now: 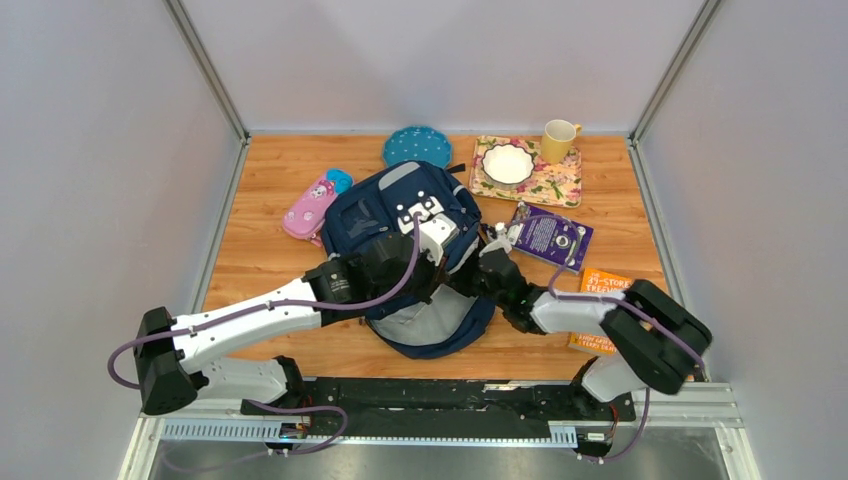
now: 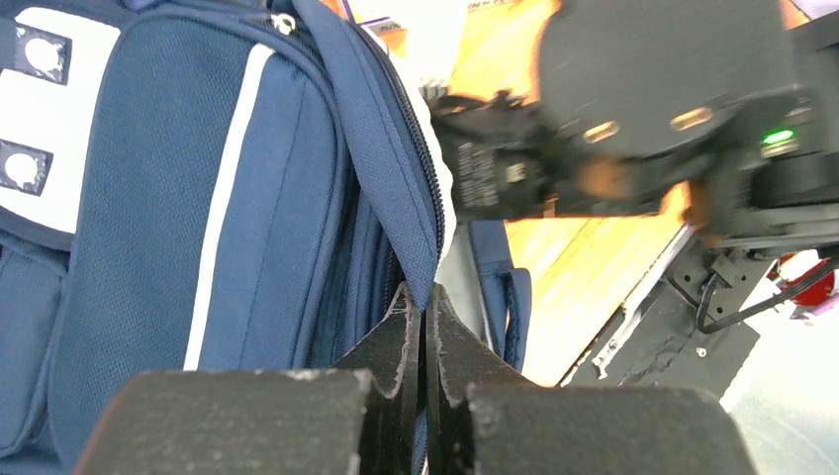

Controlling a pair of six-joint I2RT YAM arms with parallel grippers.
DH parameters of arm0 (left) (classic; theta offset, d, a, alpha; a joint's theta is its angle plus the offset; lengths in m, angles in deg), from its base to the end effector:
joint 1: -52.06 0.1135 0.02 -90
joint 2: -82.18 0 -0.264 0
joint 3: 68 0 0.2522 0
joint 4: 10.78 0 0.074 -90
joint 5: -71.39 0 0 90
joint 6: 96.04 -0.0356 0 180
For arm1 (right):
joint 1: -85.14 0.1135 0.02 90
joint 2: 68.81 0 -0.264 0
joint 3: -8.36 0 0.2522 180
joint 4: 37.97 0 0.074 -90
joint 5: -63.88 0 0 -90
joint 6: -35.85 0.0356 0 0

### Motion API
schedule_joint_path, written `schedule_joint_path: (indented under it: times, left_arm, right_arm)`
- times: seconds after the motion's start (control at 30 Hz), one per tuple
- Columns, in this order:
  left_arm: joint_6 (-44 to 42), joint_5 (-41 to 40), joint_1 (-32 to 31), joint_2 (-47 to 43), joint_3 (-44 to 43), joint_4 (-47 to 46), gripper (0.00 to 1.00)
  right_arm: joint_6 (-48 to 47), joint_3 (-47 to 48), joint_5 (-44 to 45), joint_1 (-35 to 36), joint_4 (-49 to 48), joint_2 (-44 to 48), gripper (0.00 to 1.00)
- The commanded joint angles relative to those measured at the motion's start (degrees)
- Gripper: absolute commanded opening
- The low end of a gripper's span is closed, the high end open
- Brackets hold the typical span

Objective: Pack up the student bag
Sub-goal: Place the book in the student bag, then pick up the book from the center of the board.

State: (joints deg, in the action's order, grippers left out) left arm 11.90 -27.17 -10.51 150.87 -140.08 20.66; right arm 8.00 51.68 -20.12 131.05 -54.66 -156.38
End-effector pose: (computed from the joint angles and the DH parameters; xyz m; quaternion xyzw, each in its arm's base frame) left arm 0.1301 -0.2392 0.3230 0.2891 0.8056 -0.2828 0.4330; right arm 0.2020 0.2032 0.1507 0.1475 0.8416 0.3926 0.3403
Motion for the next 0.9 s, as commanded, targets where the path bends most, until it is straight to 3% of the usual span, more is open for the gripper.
schedule_joint_path:
  times: [0.0,0.23,0.37,0.4,0.43,0.5,0.53,0.67,0.73,0.87]
  left_arm:
    - [1.1,-2.5,-0.3,-3.4,2.1,-6.0,0.0]
    - [2.4,-3.0,-0.3,-2.3,3.7,-6.2,0.0]
    - [2.7,-0.7,-0.3,-2.9,5.9,-6.4,0.0]
    - [2.3,2.1,-0.3,-2.9,5.8,-6.1,0.06]
    - [2.1,3.5,-0.3,-3.5,5.7,-5.9,0.35]
    - [1.9,4.2,-0.4,-5.2,5.0,-5.5,0.57]
    - [1.6,4.1,-0.4,-6.1,4.5,-5.5,0.75]
    - [-1.4,1.4,-0.4,-8.0,-0.9,-6.5,0.76]
    - [-5.0,0.2,-0.3,-5.3,-4.0,-6.5,0.76]
    - [-9.0,2.7,1.3,5.3,-14.5,-6.9,0.79]
  right_arm:
    - [-2.4,-3.5,-4.6,0.1,3.0,13.6,0.39]
    - [-7.8,-2.7,3.3,0.2,40.1,36.0,0.5]
    - [-8.3,-3.0,7.8,0.1,54.6,48.4,0.54]
    - [-8.1,-3.2,12.0,0.1,56.8,50.9,0.59]
    - [-8.4,-2.7,13.8,-0.1,59.0,55.6,0.65]
    - [-10.4,-0.7,18.9,-0.9,64.6,59.0,0.75]
    - [-11.2,0.4,20.3,-1.3,66.0,61.0,0.76]
    - [-17.2,6.6,22.9,-9.4,70.9,58.2,0.83]
    - [-21.3,10.1,19.1,-14.8,70.9,55.5,0.84]
    - [-24.4,13.7,8.4,-32.6,67.2,47.9,0.85]
